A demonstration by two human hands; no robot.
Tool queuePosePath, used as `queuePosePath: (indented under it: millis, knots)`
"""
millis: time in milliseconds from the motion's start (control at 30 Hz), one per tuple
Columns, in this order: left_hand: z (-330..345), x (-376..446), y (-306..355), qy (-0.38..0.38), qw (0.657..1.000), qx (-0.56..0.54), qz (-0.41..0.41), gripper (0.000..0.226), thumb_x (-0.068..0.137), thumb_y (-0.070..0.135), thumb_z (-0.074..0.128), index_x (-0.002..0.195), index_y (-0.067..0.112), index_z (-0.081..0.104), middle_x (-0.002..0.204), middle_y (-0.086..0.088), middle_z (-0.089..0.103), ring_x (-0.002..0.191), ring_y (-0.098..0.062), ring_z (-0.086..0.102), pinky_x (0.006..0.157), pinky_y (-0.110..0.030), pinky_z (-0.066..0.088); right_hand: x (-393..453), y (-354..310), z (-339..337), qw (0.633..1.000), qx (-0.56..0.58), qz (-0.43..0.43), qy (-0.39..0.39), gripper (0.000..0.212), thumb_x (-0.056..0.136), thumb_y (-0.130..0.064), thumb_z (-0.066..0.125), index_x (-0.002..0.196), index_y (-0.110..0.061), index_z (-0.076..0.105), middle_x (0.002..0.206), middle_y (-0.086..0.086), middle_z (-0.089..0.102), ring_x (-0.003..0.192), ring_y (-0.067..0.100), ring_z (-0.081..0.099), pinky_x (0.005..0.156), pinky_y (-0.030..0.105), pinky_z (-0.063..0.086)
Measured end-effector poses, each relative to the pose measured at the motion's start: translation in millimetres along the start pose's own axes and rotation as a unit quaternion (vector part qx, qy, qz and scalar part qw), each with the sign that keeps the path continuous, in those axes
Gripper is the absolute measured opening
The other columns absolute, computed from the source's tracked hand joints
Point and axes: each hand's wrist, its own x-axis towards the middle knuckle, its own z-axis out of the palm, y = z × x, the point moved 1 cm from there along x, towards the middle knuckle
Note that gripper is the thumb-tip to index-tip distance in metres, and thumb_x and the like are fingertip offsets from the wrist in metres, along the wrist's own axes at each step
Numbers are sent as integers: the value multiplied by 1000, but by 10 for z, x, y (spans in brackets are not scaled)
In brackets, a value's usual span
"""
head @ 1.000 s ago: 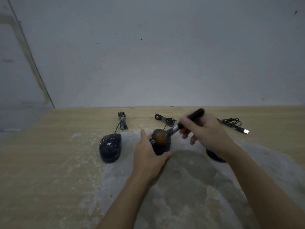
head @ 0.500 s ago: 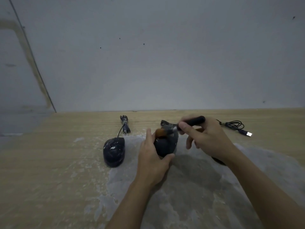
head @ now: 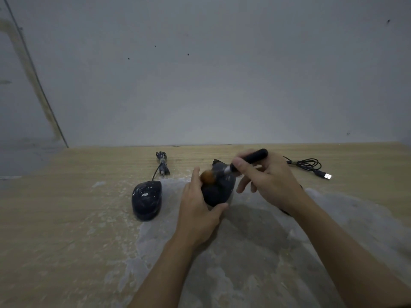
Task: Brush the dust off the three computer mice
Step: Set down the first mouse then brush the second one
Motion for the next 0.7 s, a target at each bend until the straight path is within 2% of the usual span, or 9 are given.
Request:
queuePosePath:
  millis: [67, 167, 200, 300, 333, 433, 567, 667, 700]
  knots:
    - [5, -16, 5, 0, 1000, -10, -2, 103, 71, 19, 76, 148, 19, 7, 143, 0, 39, 134, -15, 32, 106, -24, 25, -3, 20, -34, 998, 33, 28, -50, 15, 88, -21, 57, 87, -9, 65, 71, 0, 69, 54, 23, 67, 43, 22, 44]
    - [-15, -4, 2, 18, 999, -43, -9, 101, 70, 19, 77, 147, 20, 12, 138, 5, 43, 127, -8, 37, 102, -21, 28, 23, 31, -140, 998, 12, 8, 63, 11, 88, -18, 56, 84, -12, 64, 73, -1, 68, 52, 25, 66, 43, 18, 42]
    - [-25, -1, 4, 23, 998, -60, -15, 100, 70, 18, 78, 147, 20, 14, 136, 7, 44, 126, -8, 39, 102, -22, 31, 20, 35, -180, 997, 13, 11, 69, 12, 88, -17, 56, 85, -10, 64, 71, 0, 67, 53, 26, 66, 42, 18, 42]
    - [-51, -17, 28, 30, 994, -106, -29, 99, 70, 18, 78, 147, 18, 15, 128, 12, 47, 121, -6, 44, 100, -18, 34, -8, 22, -211, 995, 75, 46, -41, 17, 89, -14, 54, 82, -3, 65, 65, 4, 68, 54, 28, 65, 44, 23, 44]
    - [-57, -21, 28, 31, 992, -119, -35, 98, 71, 19, 78, 146, 18, 16, 126, 13, 47, 120, -7, 45, 101, -21, 35, -12, 22, -206, 996, 72, 42, -37, 16, 89, -13, 54, 82, -5, 65, 67, 5, 68, 55, 27, 66, 45, 24, 45]
    - [-94, -21, 29, 33, 987, -150, -51, 96, 71, 17, 77, 147, 19, 19, 124, 10, 46, 119, -13, 48, 103, -33, 43, -6, 28, -203, 997, 23, -2, 68, 13, 89, -14, 55, 80, -14, 64, 70, -1, 69, 55, 24, 67, 45, 22, 47]
    - [-99, -11, 2, 30, 975, -207, -71, 94, 70, 16, 77, 145, 18, 20, 126, 8, 48, 119, -14, 51, 101, -32, 44, -22, 23, -189, 997, 74, 23, -10, 15, 89, -12, 54, 82, -5, 65, 64, 3, 68, 55, 27, 67, 48, 26, 49]
    - [-93, 13, -42, 36, 957, -274, -90, 93, 69, 16, 78, 144, 22, 24, 139, 2, 47, 120, -18, 52, 102, -42, 44, -3, 32, -198, 996, 41, -1, 82, 12, 89, -14, 55, 84, -10, 64, 71, 3, 69, 57, 22, 69, 49, 25, 50]
    - [-91, 15, -46, 38, 951, -292, -94, 92, 69, 16, 78, 143, 23, 25, 140, 0, 47, 120, -19, 53, 102, -44, 44, -5, 40, -205, 995, 41, 0, 88, 12, 89, -15, 55, 83, -11, 64, 71, 4, 68, 57, 22, 69, 50, 25, 51]
